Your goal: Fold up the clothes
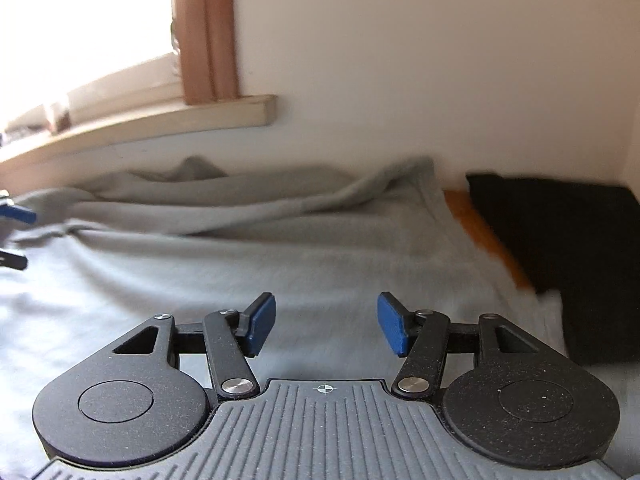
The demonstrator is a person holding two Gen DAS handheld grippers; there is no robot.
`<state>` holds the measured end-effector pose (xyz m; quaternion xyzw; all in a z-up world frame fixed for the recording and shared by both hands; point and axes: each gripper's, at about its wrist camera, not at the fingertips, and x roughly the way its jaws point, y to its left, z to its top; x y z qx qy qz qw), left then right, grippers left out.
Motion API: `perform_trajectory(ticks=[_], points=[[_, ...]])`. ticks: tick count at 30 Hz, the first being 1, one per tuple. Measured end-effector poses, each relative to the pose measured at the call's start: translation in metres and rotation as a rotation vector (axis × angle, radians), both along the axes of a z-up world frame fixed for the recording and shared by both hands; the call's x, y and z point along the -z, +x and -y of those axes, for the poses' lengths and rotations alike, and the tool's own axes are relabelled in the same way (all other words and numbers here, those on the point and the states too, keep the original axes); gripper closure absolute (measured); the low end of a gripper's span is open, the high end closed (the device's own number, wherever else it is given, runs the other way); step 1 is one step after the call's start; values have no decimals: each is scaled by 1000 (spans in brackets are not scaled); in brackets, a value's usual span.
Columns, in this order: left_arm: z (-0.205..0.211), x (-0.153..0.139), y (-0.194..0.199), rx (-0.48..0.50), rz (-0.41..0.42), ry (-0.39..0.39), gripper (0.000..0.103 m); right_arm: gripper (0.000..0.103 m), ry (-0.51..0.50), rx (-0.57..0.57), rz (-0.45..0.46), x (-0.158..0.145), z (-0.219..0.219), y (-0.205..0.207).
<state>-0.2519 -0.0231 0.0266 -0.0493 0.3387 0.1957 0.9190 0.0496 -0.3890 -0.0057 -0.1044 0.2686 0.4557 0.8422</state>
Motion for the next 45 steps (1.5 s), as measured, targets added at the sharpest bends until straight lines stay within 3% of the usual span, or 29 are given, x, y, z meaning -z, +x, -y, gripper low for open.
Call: perform_trajectory(ticks=[8,14,16,17,18,25,30,32,33,39,41,45], points=[[74,0,-36,91,-46,42,5,47,-4,26,-37,13,66,-100],[113,1,-70,93,-45,63,9,48,4,23,-33,22,78,-133],[122,-1,-83,88,-46,68,9,59,-7,31,-7,24,79,-134],[125,-2,-89,88,-46,68,8,71,-2,44,-9,24,82,-133],[129,-4,-95,89,-46,67,8,88,5,58,-12,24,86,-132],[149,2,-115,150,-59,60,8,95,157,196,20,6,122,-139],[161,11,-113,207,-89,50,9,96,168,221,43,1,118,-140],[162,15,-113,206,-104,54,24,96,178,238,65,0,117,-139],[159,15,-114,198,-110,51,37,96,177,238,63,0,115,-138],[150,13,-120,185,-139,48,41,96,180,252,75,-1,109,-131],[147,14,-121,192,-156,42,51,96,185,255,72,-2,108,-130],[143,10,-130,199,-143,0,92,97,208,280,111,-5,110,-135]])
